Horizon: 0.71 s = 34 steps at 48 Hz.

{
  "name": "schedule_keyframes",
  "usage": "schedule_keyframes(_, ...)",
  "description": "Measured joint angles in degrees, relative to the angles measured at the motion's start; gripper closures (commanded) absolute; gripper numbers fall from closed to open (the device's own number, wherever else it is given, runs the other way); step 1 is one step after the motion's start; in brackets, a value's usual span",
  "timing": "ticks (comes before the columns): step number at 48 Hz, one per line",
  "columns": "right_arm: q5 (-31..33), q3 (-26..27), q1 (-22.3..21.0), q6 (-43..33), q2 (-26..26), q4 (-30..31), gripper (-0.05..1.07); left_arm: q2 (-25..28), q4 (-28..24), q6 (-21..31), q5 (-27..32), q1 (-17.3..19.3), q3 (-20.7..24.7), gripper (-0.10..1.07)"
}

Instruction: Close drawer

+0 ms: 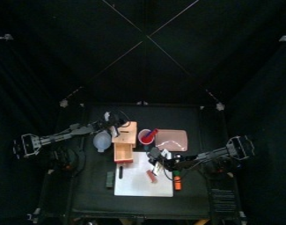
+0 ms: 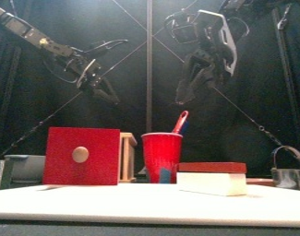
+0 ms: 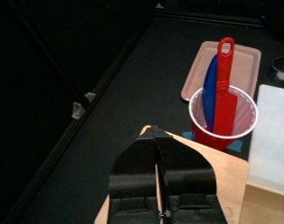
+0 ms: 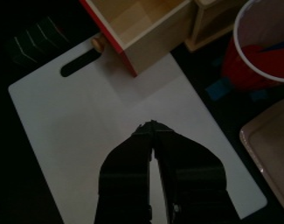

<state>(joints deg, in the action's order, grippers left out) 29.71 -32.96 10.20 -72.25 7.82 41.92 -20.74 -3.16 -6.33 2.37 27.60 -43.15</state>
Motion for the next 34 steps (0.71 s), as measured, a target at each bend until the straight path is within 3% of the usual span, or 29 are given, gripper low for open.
schedule_keyframes(16, -6.2, 0.5, -0.4, 0.0, -2.4, -0.3, 0.82, 3.9, -0.3, -0.3, 1.4, 0.6, 2.7, 0.96)
schedule_keyframes(23, -8.8, 3.6, -1.1, 0.4, -6.9, -0.4, 0.82, 8.6, -2.2, -0.4, 7.3, 1.8, 7.3, 0.96)
schedule_keyframes(34, -10.1, 13.1, -2.8, 0.6, -13.9, -0.4, 0.82, 15.3, -5.5, 0.1, 20.7, 4.0, 15.3, 0.96)
